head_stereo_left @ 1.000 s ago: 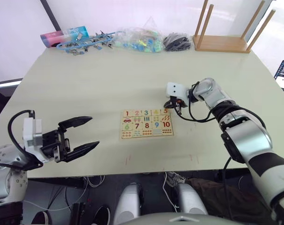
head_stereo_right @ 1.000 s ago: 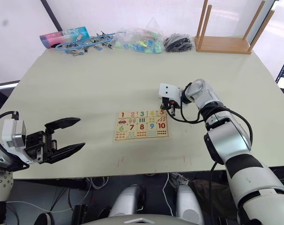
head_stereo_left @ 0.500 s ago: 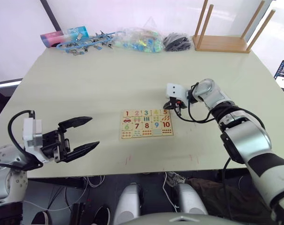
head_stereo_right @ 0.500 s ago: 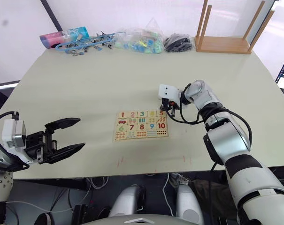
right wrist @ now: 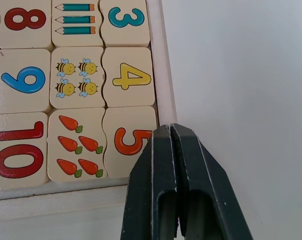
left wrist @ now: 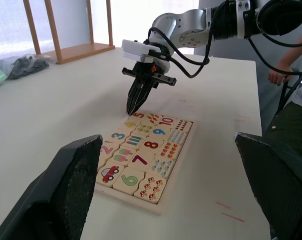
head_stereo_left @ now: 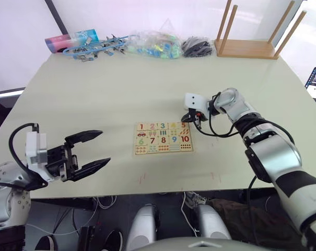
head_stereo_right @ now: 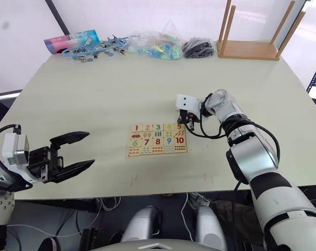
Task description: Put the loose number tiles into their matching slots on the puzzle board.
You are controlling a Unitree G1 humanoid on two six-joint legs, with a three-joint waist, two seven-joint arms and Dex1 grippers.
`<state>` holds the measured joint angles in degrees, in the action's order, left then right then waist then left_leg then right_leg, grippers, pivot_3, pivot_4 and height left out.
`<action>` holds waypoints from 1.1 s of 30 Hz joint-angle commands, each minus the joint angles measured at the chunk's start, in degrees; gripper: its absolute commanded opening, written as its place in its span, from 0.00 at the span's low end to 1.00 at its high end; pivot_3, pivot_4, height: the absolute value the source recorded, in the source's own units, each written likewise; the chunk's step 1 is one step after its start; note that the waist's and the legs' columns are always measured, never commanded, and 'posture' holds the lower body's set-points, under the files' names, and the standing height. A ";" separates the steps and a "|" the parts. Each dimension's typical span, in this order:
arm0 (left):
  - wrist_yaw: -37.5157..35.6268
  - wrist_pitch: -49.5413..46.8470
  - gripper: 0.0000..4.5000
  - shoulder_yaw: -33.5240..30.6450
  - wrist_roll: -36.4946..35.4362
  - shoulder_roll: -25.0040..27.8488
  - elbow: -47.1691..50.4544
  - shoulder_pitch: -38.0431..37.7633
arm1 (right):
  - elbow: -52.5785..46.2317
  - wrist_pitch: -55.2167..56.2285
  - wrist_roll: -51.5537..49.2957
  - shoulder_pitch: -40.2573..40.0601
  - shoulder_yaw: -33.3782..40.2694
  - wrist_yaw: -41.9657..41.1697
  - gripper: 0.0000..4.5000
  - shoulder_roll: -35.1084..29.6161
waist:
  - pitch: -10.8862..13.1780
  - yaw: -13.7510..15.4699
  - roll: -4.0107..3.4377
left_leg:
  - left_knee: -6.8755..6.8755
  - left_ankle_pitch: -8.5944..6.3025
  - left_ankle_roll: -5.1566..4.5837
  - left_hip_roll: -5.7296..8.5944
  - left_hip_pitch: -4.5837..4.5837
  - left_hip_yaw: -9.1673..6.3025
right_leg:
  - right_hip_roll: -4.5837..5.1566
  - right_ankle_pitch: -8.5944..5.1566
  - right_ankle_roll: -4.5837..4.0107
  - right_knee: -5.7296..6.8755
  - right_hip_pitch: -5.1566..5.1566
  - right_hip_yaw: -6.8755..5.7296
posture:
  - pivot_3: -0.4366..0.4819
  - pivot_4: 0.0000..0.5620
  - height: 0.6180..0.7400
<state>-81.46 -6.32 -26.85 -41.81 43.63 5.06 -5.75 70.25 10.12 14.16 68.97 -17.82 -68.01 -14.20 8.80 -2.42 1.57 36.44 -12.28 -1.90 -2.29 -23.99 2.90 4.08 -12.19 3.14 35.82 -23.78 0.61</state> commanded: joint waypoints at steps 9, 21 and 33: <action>4.32 -0.37 1.00 -1.80 -0.17 -1.40 1.49 -2.62 | -14.92 -5.37 -9.82 -5.59 9.63 -1.67 0.01 -5.80 | -0.01 0.16 0.02 | 0.00 0.00 0.00 -0.06 0.00 -0.04 | 0.03 0.00 0.00 -0.02 0.05 -0.02 | 0.48 0.27 1.00; 18.41 -6.51 1.00 -3.26 0.81 -3.64 1.39 -6.10 | -63.50 -22.93 -24.87 -40.55 22.67 5.43 0.01 -16.13 | -0.03 0.57 0.04 | -0.01 -0.01 -0.01 -0.10 0.04 -0.07 | 0.08 0.00 0.01 -0.02 0.09 -0.03 | 0.48 0.27 1.00; 28.59 -8.70 1.00 -4.03 5.30 -4.20 2.75 -9.42 | -84.93 -25.82 -39.32 -73.49 37.78 11.92 0.99 -16.38 | -0.09 1.77 0.15 | 0.01 -0.17 0.26 -0.16 0.17 -0.05 | 0.11 -0.04 0.08 -0.05 0.08 0.06 | 0.48 0.27 1.00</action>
<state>-53.30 -15.51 -29.31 -36.77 39.18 6.16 -15.41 -12.78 -17.32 -23.76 -4.87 17.82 -56.74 -30.56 8.71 -0.64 1.72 36.45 -12.45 -1.64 -2.46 -23.82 2.84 4.20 -12.26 3.27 35.77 -23.69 0.65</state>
